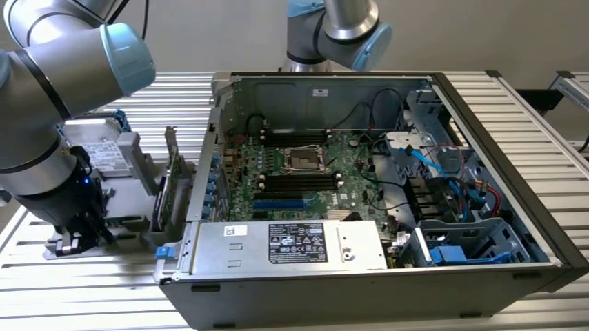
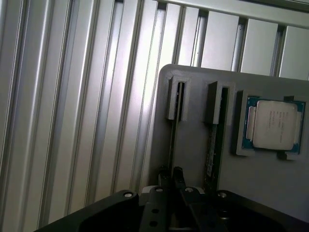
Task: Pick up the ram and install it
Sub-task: 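Pick up the ram and move it above insertion slot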
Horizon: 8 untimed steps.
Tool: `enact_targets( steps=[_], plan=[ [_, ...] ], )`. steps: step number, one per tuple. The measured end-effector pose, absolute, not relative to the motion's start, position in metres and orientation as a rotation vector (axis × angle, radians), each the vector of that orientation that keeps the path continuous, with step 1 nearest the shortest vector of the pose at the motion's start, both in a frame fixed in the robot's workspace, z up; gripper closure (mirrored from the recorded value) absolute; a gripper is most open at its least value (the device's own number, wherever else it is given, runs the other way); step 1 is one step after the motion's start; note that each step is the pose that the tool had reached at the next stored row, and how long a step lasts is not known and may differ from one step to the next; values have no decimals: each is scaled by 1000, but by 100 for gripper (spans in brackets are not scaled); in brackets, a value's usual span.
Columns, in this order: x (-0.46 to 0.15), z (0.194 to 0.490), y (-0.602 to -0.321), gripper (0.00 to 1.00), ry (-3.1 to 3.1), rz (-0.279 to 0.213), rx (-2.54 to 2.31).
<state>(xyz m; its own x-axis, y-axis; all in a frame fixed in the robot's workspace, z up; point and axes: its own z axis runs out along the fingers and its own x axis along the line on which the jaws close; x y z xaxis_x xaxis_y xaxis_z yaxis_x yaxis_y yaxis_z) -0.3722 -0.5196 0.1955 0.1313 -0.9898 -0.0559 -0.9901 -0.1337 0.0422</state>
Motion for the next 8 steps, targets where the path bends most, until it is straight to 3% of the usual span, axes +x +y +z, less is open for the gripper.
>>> enact_targets(
  steps=[8],
  plan=[
    [-372, 195, -520, 86, 2064, 110, -2359]
  ],
)
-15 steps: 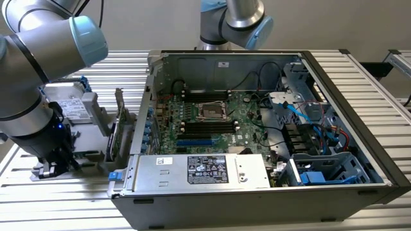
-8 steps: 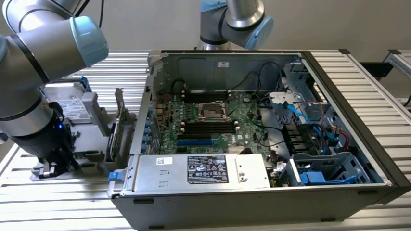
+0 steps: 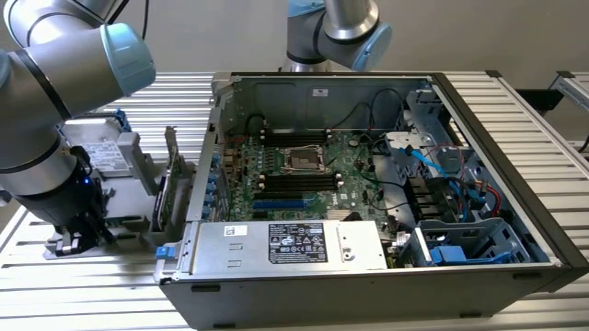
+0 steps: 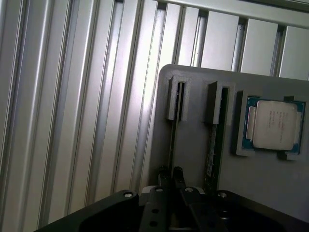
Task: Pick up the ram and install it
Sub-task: 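Pick up the ram and move it above insertion slot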
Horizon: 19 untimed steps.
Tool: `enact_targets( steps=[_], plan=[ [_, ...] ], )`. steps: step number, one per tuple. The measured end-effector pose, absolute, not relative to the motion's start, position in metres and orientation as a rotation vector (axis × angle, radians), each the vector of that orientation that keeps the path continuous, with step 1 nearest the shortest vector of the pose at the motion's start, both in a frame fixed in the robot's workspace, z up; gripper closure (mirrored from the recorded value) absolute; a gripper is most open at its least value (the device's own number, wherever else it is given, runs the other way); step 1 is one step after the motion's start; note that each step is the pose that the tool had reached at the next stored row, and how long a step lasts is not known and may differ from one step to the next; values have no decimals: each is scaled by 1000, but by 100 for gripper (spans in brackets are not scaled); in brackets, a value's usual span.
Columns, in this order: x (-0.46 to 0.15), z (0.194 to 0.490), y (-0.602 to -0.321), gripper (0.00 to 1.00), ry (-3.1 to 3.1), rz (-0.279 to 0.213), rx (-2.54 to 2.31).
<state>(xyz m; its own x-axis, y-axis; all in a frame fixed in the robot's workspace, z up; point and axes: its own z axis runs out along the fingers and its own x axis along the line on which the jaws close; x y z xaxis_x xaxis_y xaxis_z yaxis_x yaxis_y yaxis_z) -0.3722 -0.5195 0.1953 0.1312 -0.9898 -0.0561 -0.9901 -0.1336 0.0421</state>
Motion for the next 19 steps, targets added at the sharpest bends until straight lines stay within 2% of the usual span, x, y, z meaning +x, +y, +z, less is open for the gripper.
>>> enact_targets(
  steps=[19],
  plan=[
    [-370, 204, -520, 86, 2064, 110, -2359]
  ],
)
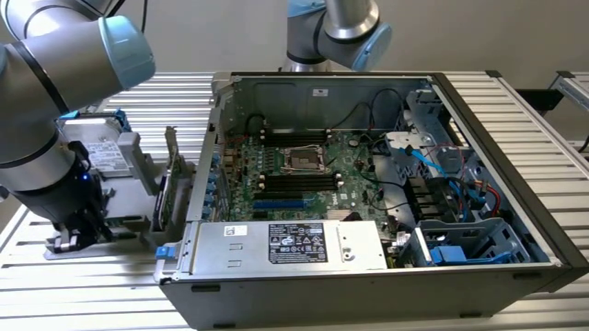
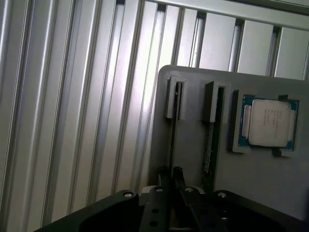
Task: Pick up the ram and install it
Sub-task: 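Pick up the ram and move it above insertion slot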
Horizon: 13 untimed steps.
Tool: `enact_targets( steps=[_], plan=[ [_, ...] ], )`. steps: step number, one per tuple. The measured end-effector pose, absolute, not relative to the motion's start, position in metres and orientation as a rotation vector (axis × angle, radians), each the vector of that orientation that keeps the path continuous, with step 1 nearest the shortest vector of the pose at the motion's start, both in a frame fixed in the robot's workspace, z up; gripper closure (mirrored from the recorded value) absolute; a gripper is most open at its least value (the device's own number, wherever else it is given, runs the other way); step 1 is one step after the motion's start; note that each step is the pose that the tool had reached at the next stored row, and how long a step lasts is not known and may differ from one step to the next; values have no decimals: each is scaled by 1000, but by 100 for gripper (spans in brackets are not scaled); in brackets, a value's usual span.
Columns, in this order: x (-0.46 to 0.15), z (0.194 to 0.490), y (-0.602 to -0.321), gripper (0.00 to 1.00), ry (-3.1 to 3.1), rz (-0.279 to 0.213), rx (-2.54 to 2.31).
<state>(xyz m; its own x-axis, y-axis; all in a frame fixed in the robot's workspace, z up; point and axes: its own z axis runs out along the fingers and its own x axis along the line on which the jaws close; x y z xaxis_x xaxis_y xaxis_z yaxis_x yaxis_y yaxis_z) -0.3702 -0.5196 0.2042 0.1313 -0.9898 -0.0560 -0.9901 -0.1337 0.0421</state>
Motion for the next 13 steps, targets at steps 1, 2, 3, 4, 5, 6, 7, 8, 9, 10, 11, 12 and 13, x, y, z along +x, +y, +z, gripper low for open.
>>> enact_targets(
  steps=[1, 2, 3, 4, 5, 6, 7, 8, 9, 10, 11, 12, 13],
  plan=[
    [-370, 206, -520, 86, 2064, 110, -2359],
    [-370, 207, -520, 86, 2064, 110, -2359],
    [-370, 208, -520, 86, 2064, 110, -2359],
    [-370, 210, -520, 86, 2064, 110, -2359],
    [-370, 212, -520, 86, 2064, 110, -2359],
    [-370, 213, -520, 86, 2064, 110, -2359],
    [-370, 215, -520, 86, 2064, 110, -2359],
    [-370, 217, -519, 86, 2064, 110, -2359],
    [-370, 218, -519, 86, 2064, 110, -2359],
    [-370, 220, -519, 86, 2064, 110, -2359],
    [-370, 221, -519, 86, 2064, 110, -2359],
    [-370, 223, -519, 86, 2064, 110, -2359],
    [-370, 225, -519, 86, 2064, 110, -2359]
  ],
)
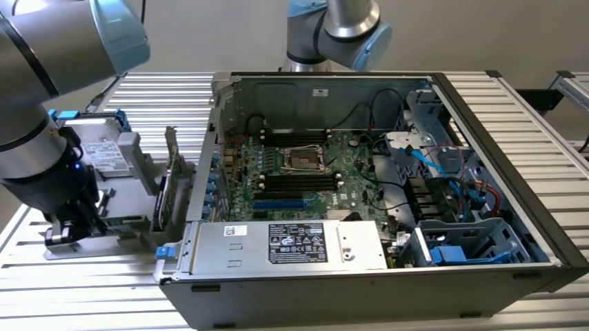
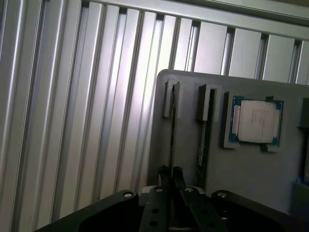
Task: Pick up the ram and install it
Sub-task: 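Pick up the ram and move it above insertion slot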
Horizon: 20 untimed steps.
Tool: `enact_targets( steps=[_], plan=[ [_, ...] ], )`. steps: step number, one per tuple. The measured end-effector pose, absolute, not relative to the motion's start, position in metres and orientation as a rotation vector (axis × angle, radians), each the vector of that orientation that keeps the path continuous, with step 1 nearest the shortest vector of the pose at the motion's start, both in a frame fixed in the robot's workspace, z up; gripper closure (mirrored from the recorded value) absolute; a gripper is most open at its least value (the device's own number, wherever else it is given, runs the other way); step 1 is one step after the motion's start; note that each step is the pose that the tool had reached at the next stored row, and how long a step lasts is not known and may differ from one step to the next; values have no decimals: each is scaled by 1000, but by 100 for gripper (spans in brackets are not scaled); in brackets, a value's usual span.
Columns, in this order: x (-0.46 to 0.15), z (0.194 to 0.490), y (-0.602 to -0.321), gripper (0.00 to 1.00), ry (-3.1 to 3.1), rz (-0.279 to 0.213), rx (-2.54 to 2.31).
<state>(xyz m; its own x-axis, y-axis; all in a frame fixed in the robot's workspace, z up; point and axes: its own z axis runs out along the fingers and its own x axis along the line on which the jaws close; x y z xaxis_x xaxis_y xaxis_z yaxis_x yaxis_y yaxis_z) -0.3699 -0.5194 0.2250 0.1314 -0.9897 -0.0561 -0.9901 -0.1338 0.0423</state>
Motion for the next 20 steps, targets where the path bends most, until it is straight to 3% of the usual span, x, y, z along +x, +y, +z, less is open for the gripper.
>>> enact_targets(
  steps=[20],
  plan=[
    [-366, 277, -518, 86, 2065, 112, -2360]
  ],
)
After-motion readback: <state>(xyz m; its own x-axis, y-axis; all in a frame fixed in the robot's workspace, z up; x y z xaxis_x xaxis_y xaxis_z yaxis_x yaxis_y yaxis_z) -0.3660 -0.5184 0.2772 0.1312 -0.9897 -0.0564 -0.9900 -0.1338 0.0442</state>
